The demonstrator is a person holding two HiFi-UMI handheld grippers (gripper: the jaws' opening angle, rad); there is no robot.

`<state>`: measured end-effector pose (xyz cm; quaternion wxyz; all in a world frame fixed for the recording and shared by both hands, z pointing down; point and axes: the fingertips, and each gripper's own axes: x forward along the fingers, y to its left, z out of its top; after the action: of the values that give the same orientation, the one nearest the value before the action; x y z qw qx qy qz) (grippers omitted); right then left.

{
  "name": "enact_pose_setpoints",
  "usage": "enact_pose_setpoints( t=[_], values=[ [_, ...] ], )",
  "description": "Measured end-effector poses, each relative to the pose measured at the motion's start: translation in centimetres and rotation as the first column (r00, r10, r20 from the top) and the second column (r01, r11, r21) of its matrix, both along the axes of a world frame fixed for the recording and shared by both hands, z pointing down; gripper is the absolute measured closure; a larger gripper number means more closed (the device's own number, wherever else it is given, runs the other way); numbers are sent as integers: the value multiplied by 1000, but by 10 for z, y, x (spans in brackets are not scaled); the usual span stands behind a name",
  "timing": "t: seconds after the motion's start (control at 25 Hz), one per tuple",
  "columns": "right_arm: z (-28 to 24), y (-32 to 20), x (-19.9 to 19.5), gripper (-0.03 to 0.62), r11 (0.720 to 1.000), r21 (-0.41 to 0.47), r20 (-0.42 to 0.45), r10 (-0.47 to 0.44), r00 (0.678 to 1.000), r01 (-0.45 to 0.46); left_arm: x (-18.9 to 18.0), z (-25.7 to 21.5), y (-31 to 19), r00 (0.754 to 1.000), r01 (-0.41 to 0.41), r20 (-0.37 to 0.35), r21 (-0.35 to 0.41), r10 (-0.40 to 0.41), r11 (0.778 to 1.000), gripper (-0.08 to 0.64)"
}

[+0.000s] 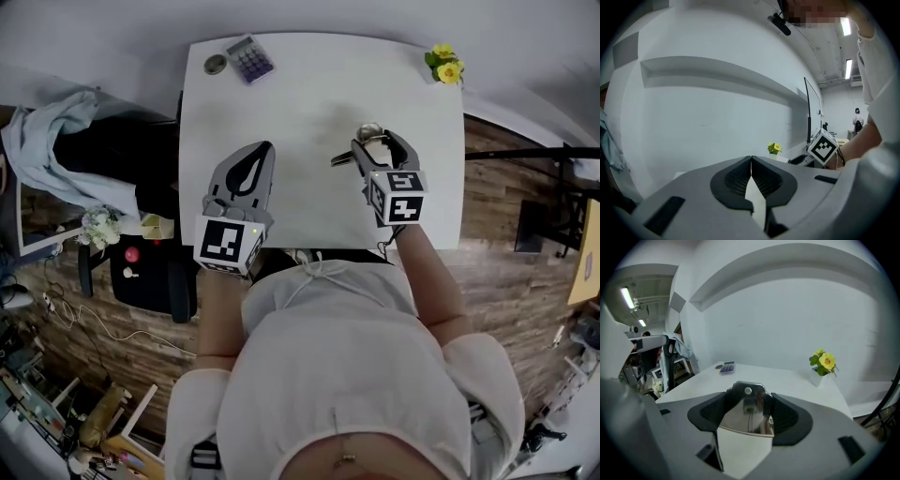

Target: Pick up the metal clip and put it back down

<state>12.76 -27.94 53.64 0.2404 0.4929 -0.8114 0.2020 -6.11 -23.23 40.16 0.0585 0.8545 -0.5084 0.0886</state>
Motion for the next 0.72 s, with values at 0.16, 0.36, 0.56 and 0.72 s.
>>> enact_pose_setpoints(
  t=[0.16, 0.36, 0.56, 0.72],
  values=[
    [36, -6, -6, 290, 995, -95, -12, -4, 1000, 3, 0, 12, -6, 1000, -7, 6, -34, 7, 999, 540],
    [75, -10, -10, 290, 980, -199, -31, -2, 1000, -4, 0, 26, -8, 1000, -18, 18, -86, 19, 996, 541],
    [104, -8, -6, 291, 963, -269, -71, -10, 997, -9, -2, 42, -8, 1000, -13, 22, -147, 17, 989, 540],
    [117, -9, -5, 291, 956, -292, -86, -6, 996, -19, -2, 53, -11, 1000, -11, 23, -169, 15, 985, 540]
  ],
)
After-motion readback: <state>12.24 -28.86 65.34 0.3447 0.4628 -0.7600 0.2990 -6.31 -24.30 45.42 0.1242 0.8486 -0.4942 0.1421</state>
